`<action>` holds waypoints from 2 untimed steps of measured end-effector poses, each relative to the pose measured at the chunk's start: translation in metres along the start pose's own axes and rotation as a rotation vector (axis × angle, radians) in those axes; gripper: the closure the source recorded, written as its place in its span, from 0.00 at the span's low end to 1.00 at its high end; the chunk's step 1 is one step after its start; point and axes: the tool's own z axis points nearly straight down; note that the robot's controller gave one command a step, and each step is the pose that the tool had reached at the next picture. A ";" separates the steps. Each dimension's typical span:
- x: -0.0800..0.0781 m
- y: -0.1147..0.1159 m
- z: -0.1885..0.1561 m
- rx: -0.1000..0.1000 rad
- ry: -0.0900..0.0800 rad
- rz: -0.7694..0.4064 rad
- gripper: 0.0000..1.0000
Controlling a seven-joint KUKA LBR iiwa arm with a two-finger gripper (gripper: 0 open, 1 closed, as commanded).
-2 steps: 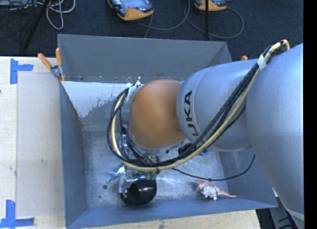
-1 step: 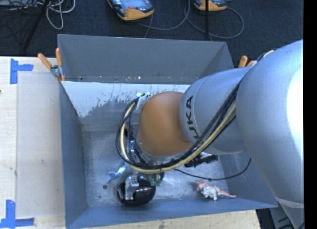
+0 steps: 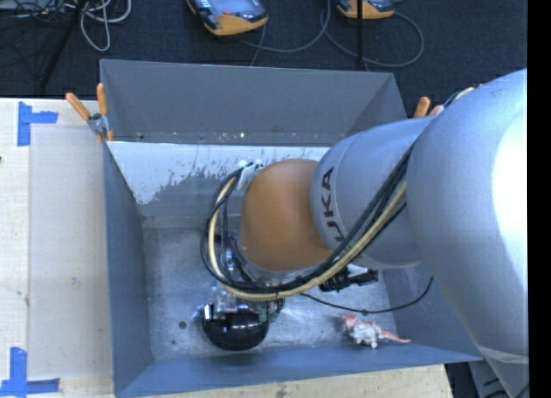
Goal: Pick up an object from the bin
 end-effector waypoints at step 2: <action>0.000 0.000 0.000 0.000 0.000 0.002 1.00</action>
Offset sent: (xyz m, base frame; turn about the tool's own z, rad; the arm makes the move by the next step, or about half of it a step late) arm 0.0000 0.0000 0.0000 0.0000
